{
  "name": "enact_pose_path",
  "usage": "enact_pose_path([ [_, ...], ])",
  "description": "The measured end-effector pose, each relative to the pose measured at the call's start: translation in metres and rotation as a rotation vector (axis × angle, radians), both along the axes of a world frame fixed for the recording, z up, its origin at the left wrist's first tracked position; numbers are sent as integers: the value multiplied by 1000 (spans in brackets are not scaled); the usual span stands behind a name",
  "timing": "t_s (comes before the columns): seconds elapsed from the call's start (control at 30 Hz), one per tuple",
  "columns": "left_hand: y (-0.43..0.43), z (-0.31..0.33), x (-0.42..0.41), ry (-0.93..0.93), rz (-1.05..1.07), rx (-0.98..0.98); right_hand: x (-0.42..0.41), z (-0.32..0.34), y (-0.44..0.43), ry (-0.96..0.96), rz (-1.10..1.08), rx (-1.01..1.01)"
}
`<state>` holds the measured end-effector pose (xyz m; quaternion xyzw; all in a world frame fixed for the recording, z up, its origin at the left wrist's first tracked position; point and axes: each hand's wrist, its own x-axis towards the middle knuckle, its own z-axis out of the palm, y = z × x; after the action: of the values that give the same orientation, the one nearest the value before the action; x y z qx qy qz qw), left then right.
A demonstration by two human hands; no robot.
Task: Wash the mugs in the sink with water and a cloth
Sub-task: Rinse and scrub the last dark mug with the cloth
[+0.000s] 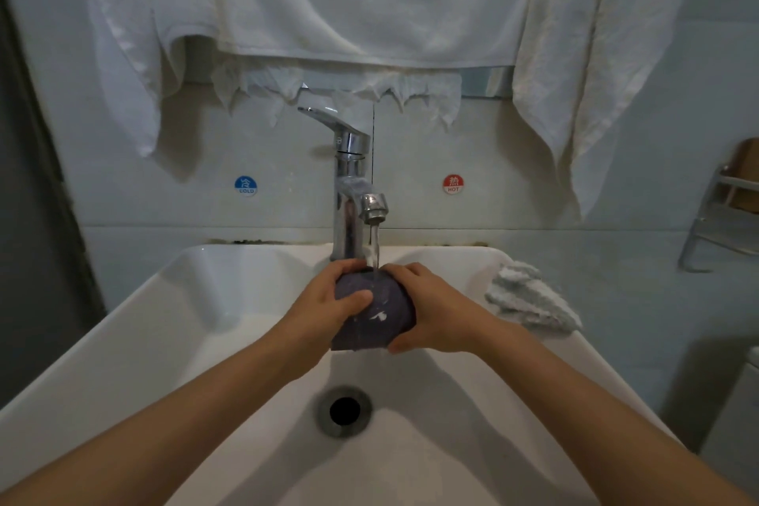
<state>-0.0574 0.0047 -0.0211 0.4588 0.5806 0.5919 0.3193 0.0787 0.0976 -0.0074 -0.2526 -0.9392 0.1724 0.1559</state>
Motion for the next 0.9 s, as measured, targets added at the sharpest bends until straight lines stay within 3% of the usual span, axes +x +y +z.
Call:
enact_pose_path([
  [0.17,-2,1,-3,35,-57,-27,-1,0,0,9,-14,-4],
  [0.43,2,0,1,146,155,26,-3,0,-4,-11,-16,29],
  [0.63,-2,0,-13,10,-159,-84,-1,2,-3,-19,-36,14],
  [0.9,2,-6,5,222,243,1,-11,-8,-16,-6,-76,70],
])
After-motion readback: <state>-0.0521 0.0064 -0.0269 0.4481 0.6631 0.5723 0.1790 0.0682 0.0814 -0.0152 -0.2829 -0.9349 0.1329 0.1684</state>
